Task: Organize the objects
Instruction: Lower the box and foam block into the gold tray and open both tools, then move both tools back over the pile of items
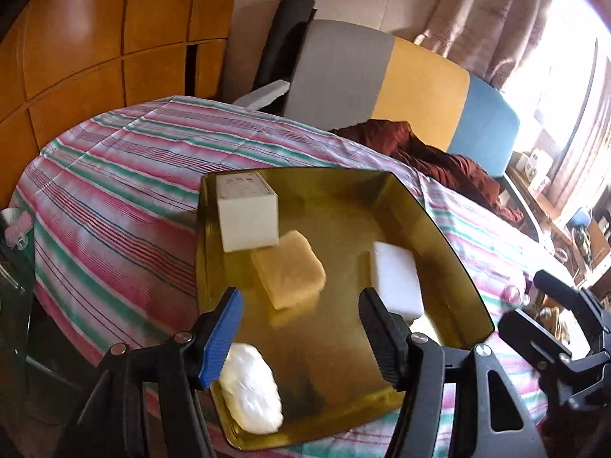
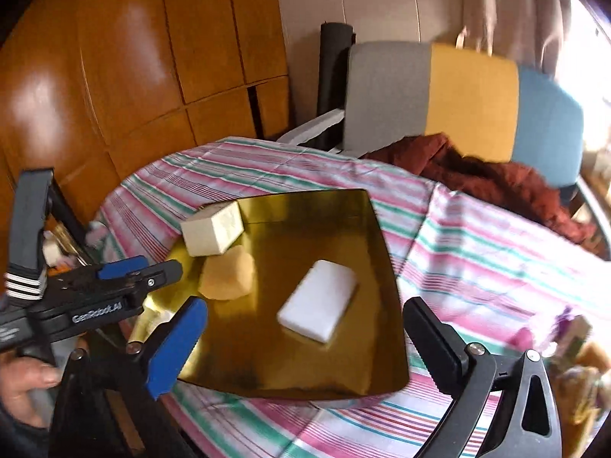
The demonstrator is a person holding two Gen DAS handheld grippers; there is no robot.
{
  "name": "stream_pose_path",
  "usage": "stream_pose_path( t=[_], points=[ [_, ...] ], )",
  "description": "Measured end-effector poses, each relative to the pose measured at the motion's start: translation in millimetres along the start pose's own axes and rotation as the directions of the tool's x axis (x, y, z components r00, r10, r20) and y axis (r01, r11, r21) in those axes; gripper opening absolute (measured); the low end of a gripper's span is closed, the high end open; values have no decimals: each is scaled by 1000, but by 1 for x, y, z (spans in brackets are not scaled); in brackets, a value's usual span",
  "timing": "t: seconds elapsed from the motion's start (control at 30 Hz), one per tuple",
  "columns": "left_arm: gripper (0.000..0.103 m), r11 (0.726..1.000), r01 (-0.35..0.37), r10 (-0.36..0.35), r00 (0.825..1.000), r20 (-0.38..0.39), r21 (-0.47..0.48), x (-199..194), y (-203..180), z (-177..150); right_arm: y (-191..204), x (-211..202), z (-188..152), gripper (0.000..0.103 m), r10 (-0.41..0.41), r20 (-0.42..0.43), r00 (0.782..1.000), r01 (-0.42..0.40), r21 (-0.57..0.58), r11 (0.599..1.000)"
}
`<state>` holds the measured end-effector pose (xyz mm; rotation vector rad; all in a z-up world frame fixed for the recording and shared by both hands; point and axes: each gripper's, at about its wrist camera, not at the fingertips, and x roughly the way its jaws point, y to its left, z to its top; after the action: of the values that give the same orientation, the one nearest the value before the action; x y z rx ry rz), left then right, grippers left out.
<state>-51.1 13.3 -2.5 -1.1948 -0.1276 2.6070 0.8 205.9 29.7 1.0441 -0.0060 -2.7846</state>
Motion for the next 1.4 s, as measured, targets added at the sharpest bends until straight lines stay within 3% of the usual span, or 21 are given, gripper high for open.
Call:
stream_pose_path(
  t=[0.27,0.77,0.97,1.13,1.3,1.4],
  points=[
    [64,998,-6,6,1000,4,58,-11,-19,-9,-11,-10,-19,103,-96,22,995,97,-9,995],
    [64,980,0,-3,1000,14,199,-17,-63,-22,-47,-33,-33,103,-159,37,987,156,78,985],
    [67,971,22,-23,1000,2,238,-18,-77,-26,-71,-43,-33,103,-241,49,969,237,88,968],
    [76,963,82,-79,997,-21,256,-17,-87,-28,-118,-61,-30,103,-380,51,924,371,127,920],
    [76,953,165,-147,985,-87,255,-9,-102,-29,-186,-89,-26,103,-528,41,848,514,176,839],
    [77,945,168,-143,984,-107,282,-4,-116,-33,-235,-108,-33,103,-608,26,794,582,260,771]
  ],
)
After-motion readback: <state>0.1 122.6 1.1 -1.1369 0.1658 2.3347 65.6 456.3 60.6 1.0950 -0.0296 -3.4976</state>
